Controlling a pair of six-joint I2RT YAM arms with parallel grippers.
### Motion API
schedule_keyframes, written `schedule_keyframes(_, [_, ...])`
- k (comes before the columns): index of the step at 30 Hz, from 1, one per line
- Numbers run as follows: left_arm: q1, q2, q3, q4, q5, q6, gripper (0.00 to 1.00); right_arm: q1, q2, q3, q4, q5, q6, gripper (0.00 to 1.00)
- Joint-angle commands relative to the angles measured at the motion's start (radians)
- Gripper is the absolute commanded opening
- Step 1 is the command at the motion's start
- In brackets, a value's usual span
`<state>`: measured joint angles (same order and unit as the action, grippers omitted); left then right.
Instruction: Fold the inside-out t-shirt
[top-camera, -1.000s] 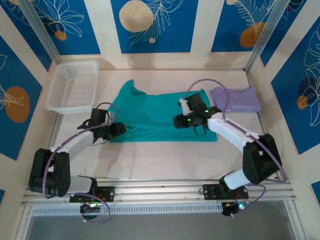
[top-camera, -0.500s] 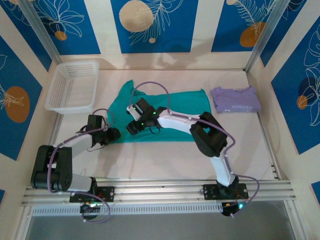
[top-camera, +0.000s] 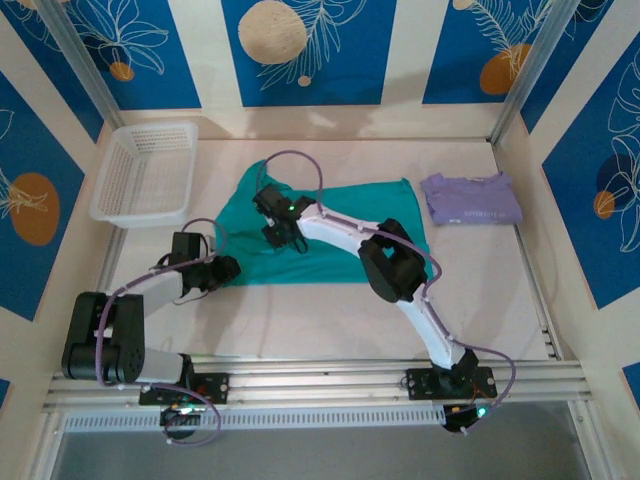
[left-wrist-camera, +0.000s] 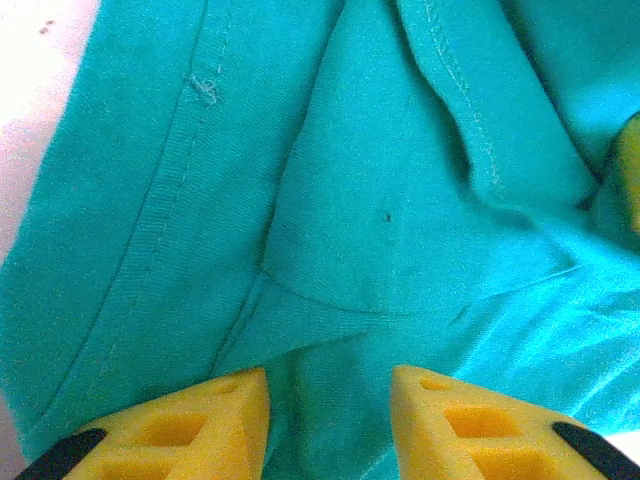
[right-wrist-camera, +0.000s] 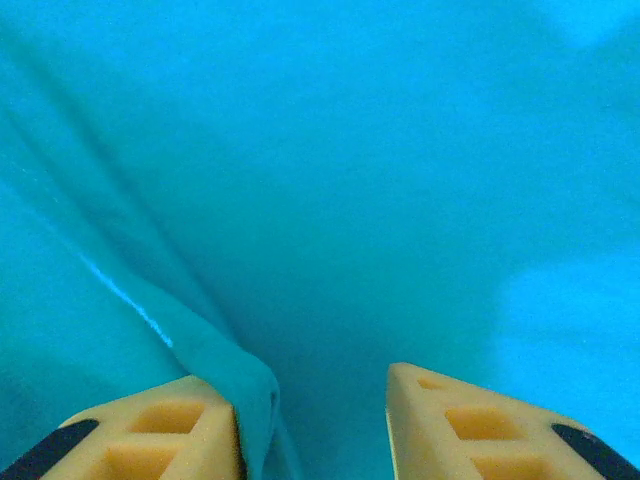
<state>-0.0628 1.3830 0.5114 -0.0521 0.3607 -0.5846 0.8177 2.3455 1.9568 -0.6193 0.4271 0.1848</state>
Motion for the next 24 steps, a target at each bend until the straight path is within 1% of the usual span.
schedule_keyframes(1, [0.014,0.012,-0.027,-0.04,-0.015,0.025,0.38,-0.069,-0.005,0.069,-0.073,0.014,0.096,0.38])
schedule_keyframes(6, [0.014,0.0,-0.025,-0.055,-0.036,0.035,0.39,-0.113,-0.032,0.081,-0.098,-0.028,0.123,0.4])
schedule_keyframes(10, [0.014,-0.02,-0.013,-0.072,-0.049,0.042,0.41,-0.145,-0.096,0.029,-0.089,-0.092,0.127,0.45])
schedule_keyframes(13, [0.014,-0.041,0.0,-0.081,-0.05,0.041,0.43,-0.145,-0.19,-0.094,-0.021,-0.175,0.108,0.47])
schedule_keyframes(15, [0.012,-0.063,0.009,-0.074,-0.046,0.029,0.46,-0.141,-0.267,-0.211,0.043,-0.268,0.105,0.47])
schedule_keyframes(18, [0.005,-0.098,0.034,-0.056,-0.037,0.017,0.49,-0.135,-0.352,-0.353,0.106,-0.367,0.123,0.47])
schedule_keyframes(21, [-0.033,-0.111,0.082,-0.044,-0.052,0.02,0.5,-0.141,-0.411,-0.457,0.144,-0.426,0.162,0.47])
schedule_keyframes(24, [-0.094,-0.075,0.144,-0.039,-0.075,0.035,0.5,-0.153,-0.463,-0.524,0.158,-0.433,0.178,0.46])
